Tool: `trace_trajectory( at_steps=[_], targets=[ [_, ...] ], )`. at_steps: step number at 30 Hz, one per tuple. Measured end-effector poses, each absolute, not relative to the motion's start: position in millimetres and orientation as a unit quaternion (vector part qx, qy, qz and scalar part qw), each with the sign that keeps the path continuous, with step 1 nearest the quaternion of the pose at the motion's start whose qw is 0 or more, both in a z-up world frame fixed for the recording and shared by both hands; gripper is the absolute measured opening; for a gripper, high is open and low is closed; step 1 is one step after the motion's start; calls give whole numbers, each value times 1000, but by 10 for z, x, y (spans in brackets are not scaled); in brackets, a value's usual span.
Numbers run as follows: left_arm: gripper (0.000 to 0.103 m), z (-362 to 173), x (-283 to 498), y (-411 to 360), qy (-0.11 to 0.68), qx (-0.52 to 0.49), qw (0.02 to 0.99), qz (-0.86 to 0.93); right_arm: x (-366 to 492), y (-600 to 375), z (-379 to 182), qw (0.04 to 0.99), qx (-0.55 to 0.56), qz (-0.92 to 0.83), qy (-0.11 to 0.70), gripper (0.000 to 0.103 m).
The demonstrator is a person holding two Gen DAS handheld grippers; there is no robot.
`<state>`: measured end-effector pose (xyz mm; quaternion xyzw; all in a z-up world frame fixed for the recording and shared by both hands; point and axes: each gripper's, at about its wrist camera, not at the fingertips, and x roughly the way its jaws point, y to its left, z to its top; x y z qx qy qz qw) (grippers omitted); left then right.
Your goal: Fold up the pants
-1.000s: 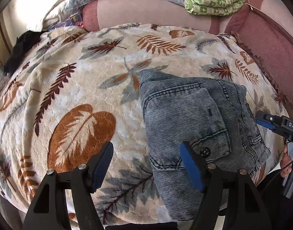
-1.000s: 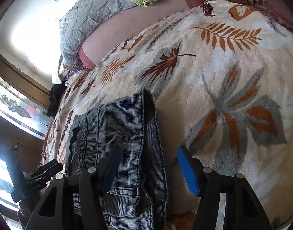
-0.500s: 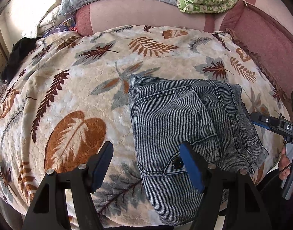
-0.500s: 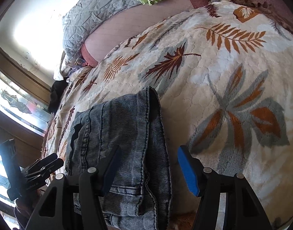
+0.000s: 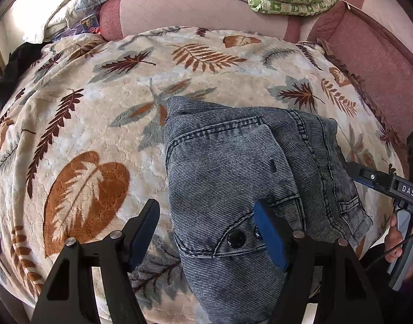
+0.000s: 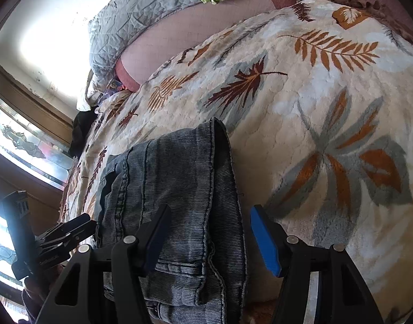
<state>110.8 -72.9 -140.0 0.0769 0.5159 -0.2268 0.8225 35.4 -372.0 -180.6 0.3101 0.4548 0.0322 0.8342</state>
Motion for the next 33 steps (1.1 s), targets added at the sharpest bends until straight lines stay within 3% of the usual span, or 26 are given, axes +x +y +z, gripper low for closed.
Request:
trace_trajectory(
  at_steps=[23, 27, 30, 33],
  targets=[
    [77, -1615, 1405, -755, 541, 11, 794, -275, 664, -3612, -2011, 809, 325, 93, 481, 65],
    [71, -1594, 1378, -767, 532, 19, 798, -282, 641, -3544, -1966, 814, 311, 108, 478, 47],
    [57, -1553, 1350, -779, 525, 27, 803, -281, 614, -3495, -1924, 824, 290, 104, 476, 32],
    [42, -1497, 1334, -775, 519, 29, 807, -279, 572, -3502, -1886, 829, 288, 100, 468, 24]
  ],
)
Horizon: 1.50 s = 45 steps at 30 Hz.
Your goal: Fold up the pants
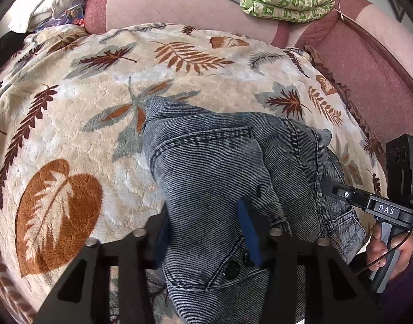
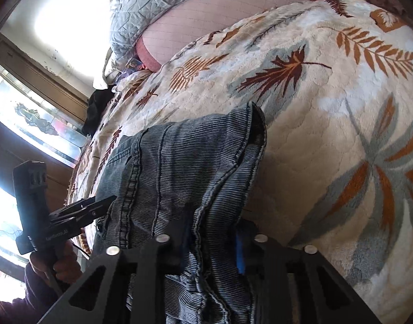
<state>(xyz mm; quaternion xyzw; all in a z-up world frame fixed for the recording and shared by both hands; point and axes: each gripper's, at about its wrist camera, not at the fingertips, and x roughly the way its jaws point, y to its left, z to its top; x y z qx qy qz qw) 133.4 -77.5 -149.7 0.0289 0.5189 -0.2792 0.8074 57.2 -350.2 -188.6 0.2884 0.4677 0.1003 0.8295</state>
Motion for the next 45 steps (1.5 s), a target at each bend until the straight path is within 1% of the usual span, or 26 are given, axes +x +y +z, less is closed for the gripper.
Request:
trace_trajectory(
  at_steps=[4, 7, 15, 19, 22, 26, 30, 31, 32, 33, 34, 35, 36, 37, 39, 41, 42, 43, 44, 45],
  targets=[
    [28, -1402, 1328, -764, 510, 33, 811, -284, 528, -3487, -1817, 840, 284, 108, 449, 21],
    [25, -1298, 1335, -755, 503, 32, 812, -293, 514, -3452, -1733, 850, 280, 119, 431, 21],
    [22, -1003, 1496, -805, 482, 49, 825, -290, 623, -3380, -1538, 856, 298, 147, 397, 21],
    [22, -799, 1756, -832, 458, 63, 843, -274, 867, -3331, -1428, 862, 295, 153, 383, 21],
    [22, -723, 2021, -861, 446, 64, 855, -257, 1203, -3335, -1422, 862, 304, 151, 375, 21],
    [22, -812, 2412, -912, 444, 76, 865, -221, 1671, -3332, -1496, 862, 317, 147, 368, 21],
    [22, -1183, 2768, -956, 477, 90, 854, -190, 2080, -3341, -1774, 854, 324, 124, 386, 21],
    [24, -1319, 2840, -974, 487, 101, 850, -174, 2158, -3353, -1854, 852, 320, 113, 398, 21],
    [27, -1455, 2898, -982, 495, 112, 847, -155, 2208, -3367, -1947, 848, 319, 98, 412, 24],
    [35, -1553, 2932, -975, 499, 117, 846, -146, 2246, -3393, -2038, 842, 322, 83, 424, 26],
    [39, -1622, 2945, -966, 502, 115, 846, -140, 2273, -3412, -2103, 839, 323, 75, 431, 29],
    [40, -1655, 2936, -953, 502, 112, 847, -136, 2283, -3413, -2134, 840, 318, 71, 435, 41],
    [40, -1642, 2908, -948, 497, 113, 850, -134, 2285, -3407, -2146, 842, 311, 64, 437, 47],
    [43, -1611, 2877, -945, 492, 118, 852, -133, 2275, -3399, -2131, 844, 306, 61, 435, 48],
    [51, -1521, 2805, -907, 495, 123, 852, -120, 2243, -3367, -2067, 849, 286, 46, 441, 59],
    [51, -1362, 2657, -826, 487, 116, 858, -112, 2134, -3358, -1951, 860, 266, 25, 435, 60],
    [54, -1266, 2563, -782, 478, 119, 864, -106, 2035, -3338, -1842, 870, 253, 18, 423, 60],
    [60, -1161, 2456, -739, 466, 123, 871, -97, 1923, -3329, -1760, 879, 239, 13, 413, 60],
    [62, -1061, 2355, -691, 451, 125, 879, -89, 1823, -3292, -1646, 888, 221, 9, 404, 61],
    [67, -962, 2255, -661, 436, 127, 887, -83, 1720, -3258, -1539, 896, 205, 6, 394, 61]
  ],
)
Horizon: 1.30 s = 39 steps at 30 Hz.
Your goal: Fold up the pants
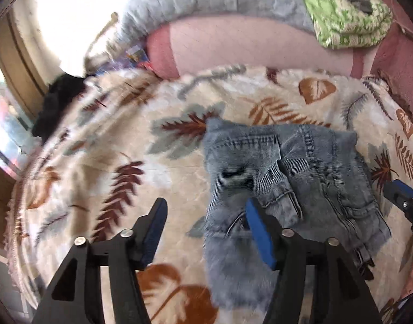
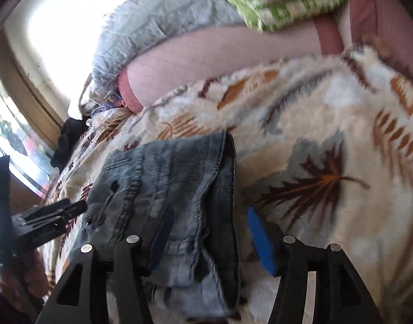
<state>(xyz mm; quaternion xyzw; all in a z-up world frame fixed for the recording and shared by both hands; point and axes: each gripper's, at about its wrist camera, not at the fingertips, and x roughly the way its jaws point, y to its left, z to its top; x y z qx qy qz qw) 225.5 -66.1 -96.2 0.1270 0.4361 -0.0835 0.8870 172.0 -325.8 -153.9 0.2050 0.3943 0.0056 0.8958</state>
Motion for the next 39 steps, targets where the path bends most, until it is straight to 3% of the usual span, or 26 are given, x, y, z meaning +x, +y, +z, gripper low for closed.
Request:
trace_trajectory(
  at_steps=[2, 14, 16, 18, 31, 39],
  targets=[
    [76, -745, 1993, -587, 404, 135, 902, -68, 1416, -3195, -1306, 913, 185, 1, 365, 62],
    [82, 261, 619, -165, 292, 107, 950, -39, 46, -2594, -325, 948, 108, -27, 299, 70],
    [90, 362, 459, -99, 286, 96, 953, -42, -116, -2518, -208, 950, 102, -27, 294, 71],
    [91, 466, 282, -21, 273, 87, 957, -38, -210, -2426, -124, 952, 92, -33, 290, 71],
    [91, 655, -75, 322, 250, 69, 966, -4, -539, -1911, 290, 970, 48, -41, 234, 71],
    [91, 600, -87, 429, 256, 61, 965, -5, -503, -1726, 259, 968, 40, -49, 241, 72]
  ],
)
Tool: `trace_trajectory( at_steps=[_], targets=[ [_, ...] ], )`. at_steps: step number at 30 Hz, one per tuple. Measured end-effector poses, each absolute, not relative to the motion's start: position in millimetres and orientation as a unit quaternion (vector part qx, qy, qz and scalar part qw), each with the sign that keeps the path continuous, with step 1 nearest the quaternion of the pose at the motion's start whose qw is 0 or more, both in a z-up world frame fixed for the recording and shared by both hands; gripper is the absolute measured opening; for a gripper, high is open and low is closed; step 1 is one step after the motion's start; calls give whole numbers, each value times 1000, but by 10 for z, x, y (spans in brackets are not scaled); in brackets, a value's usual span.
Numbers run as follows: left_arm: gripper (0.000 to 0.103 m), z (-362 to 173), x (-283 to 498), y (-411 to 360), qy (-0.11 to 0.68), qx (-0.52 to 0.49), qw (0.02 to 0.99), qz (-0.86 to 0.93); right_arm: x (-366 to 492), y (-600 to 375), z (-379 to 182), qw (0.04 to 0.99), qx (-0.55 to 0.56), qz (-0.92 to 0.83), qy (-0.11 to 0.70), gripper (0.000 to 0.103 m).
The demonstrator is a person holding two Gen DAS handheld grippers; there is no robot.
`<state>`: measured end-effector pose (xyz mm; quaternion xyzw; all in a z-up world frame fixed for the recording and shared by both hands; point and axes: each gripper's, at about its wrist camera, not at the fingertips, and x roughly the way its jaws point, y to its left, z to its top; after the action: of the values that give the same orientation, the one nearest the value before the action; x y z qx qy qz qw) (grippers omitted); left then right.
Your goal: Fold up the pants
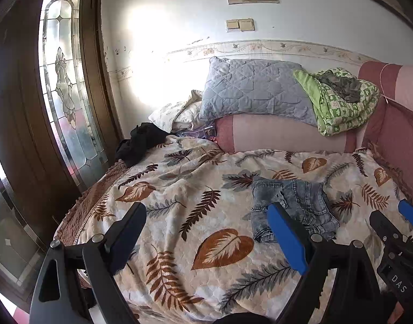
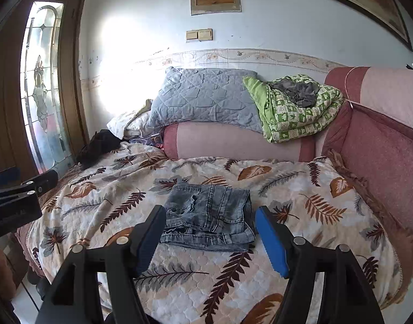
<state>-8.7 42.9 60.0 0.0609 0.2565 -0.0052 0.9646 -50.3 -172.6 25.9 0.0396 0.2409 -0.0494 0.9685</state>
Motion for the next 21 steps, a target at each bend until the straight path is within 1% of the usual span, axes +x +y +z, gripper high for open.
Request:
trace_trajectory(
  at_steps=[21],
  targets=[
    [91, 557, -78, 469, 260, 60, 964, -16, -405, -1540, 184, 965, 17, -42, 258, 72]
  ],
)
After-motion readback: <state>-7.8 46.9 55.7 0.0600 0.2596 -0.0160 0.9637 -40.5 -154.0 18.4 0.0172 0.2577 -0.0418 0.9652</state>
